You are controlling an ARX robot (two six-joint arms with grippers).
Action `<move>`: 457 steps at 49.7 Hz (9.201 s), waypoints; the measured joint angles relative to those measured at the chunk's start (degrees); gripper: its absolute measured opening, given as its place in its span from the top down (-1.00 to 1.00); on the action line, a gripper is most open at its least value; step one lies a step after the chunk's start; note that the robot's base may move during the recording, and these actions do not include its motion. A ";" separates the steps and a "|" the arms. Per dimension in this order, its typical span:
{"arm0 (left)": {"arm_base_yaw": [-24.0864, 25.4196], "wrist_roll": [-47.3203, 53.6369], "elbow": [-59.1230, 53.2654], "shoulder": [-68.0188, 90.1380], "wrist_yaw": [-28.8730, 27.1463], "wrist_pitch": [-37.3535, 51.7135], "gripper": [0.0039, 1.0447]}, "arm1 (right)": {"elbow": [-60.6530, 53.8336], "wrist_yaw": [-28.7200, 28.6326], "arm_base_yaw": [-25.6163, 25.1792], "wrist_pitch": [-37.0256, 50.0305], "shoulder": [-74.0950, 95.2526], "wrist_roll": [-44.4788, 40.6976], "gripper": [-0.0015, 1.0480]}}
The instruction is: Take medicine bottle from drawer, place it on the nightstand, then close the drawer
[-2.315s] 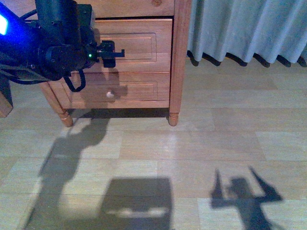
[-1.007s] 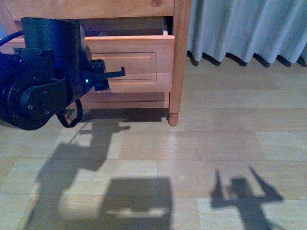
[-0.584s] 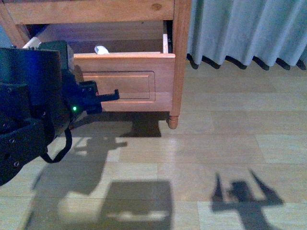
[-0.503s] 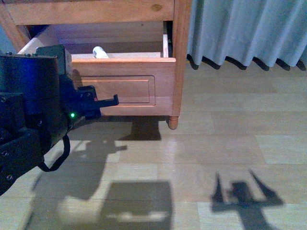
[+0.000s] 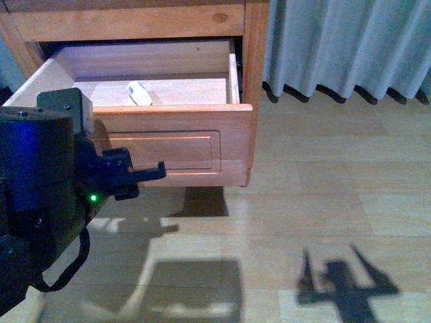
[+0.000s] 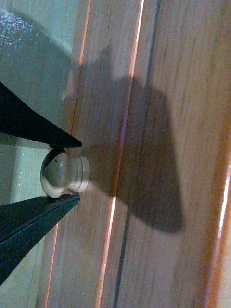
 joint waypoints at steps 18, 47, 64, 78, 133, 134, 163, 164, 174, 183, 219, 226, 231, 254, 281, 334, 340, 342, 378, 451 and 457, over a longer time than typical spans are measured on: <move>-1.40 -2.29 -3.89 -0.85 -0.63 2.45 0.51 | 0.00 0.00 0.00 0.00 0.00 0.02 -0.87; -1.66 -5.18 -12.57 -7.76 0.68 1.90 -0.61 | 0.00 0.00 0.00 0.00 0.00 0.02 -0.87; -0.59 -3.19 -22.82 -33.33 7.87 -14.38 -0.88 | 0.00 0.00 0.00 0.00 0.00 0.02 -0.87; 6.47 -1.03 -23.08 -74.42 23.74 -48.37 -0.88 | 0.00 0.00 0.00 0.00 0.00 0.02 -0.87; 20.39 14.56 -35.89 -122.20 17.62 -58.71 0.94 | 0.00 -0.37 -0.02 0.00 0.00 0.02 -0.87; 20.39 14.56 -35.89 -122.27 17.66 -58.71 0.94 | 0.00 -0.37 -0.02 0.00 0.00 0.00 -0.87; 20.39 14.56 -35.89 -122.40 17.77 -58.71 0.94 | 5.88 -10.08 -1.49 -5.05 11.91 9.49 -0.87; 20.39 14.58 -35.89 -122.40 17.75 -58.71 0.94 | 7.41 -10.12 -1.01 -3.91 15.12 11.21 -0.87; 20.39 14.58 -35.89 -122.40 17.77 -58.71 0.94 | 25.62 -6.10 7.96 8.24 40.39 12.35 -0.87; 20.39 14.58 -35.89 -122.40 17.77 -58.71 0.94 | 40.57 -2.67 12.92 12.46 61.90 6.93 -0.87; 20.39 14.58 -35.89 -122.40 17.77 -58.71 -0.70 | 89.09 0.74 13.97 4.92 124.87 -1.46 -0.87; 20.39 14.62 -35.89 -122.40 17.77 -58.71 -0.89 | 95.54 -0.61 14.58 3.39 131.25 -1.29 -0.87; 20.39 14.60 -35.89 -122.40 17.77 -58.71 -0.88 | 99.03 -1.31 15.15 2.73 134.92 -1.31 -0.87; 20.39 14.60 -35.89 -122.40 17.77 -58.71 -0.88 | 104.98 -1.92 16.15 2.45 146.03 -2.82 -0.65; 20.39 14.60 -35.89 -122.40 17.77 -58.71 -0.88 | 91.32 -4.28 15.58 9.81 138.35 -2.78 0.43; 20.39 14.60 -35.89 -122.40 17.77 -58.71 -0.88 | 132.41 13.20 10.58 -10.03 138.29 2.12 0.43; 20.39 14.60 -35.89 -122.40 17.79 -58.71 -0.88 | 137.57 13.81 10.82 -11.67 143.34 2.56 0.43; 20.39 14.60 -35.89 -122.40 17.77 -58.71 -0.88 | 138.79 13.97 11.02 -11.93 144.45 2.56 0.43; 20.39 14.60 -35.89 -122.40 17.77 -58.71 -0.88 | 137.87 14.05 13.03 -0.50 147.47 -0.11 -0.83; 20.39 14.60 -35.89 -122.40 17.79 -58.71 -0.88 | 25.09 11.30 19.02 66.99 110.95 -0.24 0.94; 20.39 14.60 -35.89 -122.40 17.77 -58.71 -0.88 | 29.22 10.60 16.55 67.41 115.91 -3.28 0.94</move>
